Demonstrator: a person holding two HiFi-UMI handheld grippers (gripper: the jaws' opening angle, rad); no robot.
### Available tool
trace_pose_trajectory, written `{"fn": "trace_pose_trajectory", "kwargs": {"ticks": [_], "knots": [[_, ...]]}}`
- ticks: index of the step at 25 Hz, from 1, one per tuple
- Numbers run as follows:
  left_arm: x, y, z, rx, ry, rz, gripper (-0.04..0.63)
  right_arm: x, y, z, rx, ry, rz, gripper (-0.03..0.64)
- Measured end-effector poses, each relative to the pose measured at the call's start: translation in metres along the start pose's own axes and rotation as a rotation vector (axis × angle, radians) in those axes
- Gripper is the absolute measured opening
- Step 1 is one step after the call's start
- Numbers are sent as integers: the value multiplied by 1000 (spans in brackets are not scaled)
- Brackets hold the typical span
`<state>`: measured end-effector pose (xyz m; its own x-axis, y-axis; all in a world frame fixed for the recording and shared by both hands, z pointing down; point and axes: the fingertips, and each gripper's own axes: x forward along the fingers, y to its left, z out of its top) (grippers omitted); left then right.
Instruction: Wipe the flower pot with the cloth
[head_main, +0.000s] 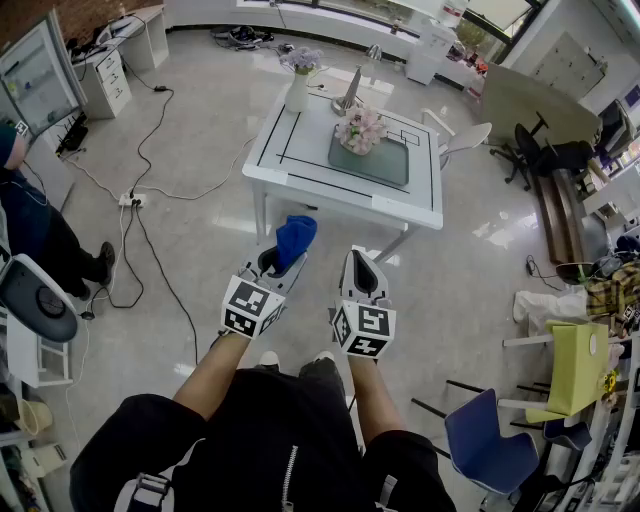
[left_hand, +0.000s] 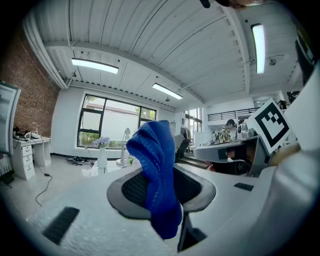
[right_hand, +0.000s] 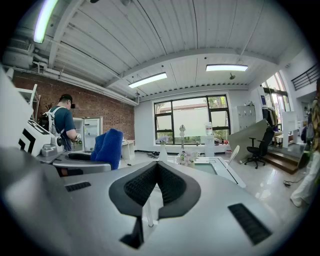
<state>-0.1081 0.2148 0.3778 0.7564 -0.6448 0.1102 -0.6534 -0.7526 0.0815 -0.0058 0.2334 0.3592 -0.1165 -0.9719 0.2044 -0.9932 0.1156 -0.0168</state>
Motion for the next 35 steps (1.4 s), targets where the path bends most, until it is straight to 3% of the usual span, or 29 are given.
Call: {"fn": "trace_pose_trajectory", "kwargs": {"ticks": [7,17,24,29,35], "knots": [[8,12,-5,-18,19,-9,121,8,4,-2,10,16,-2,8],[83,39,-20,-33,60,-10,121,74,-46,-14,66,19,29,8],[172,101,-19,-71,95,9,121,171,-92,-1,111,28,73,8],[211,124,-30,-86,160,67,121,196,-131,6,115,52,103,8],[262,181,-47,-12,249,107,121,244,-153,9,114,101,140,8]]}}
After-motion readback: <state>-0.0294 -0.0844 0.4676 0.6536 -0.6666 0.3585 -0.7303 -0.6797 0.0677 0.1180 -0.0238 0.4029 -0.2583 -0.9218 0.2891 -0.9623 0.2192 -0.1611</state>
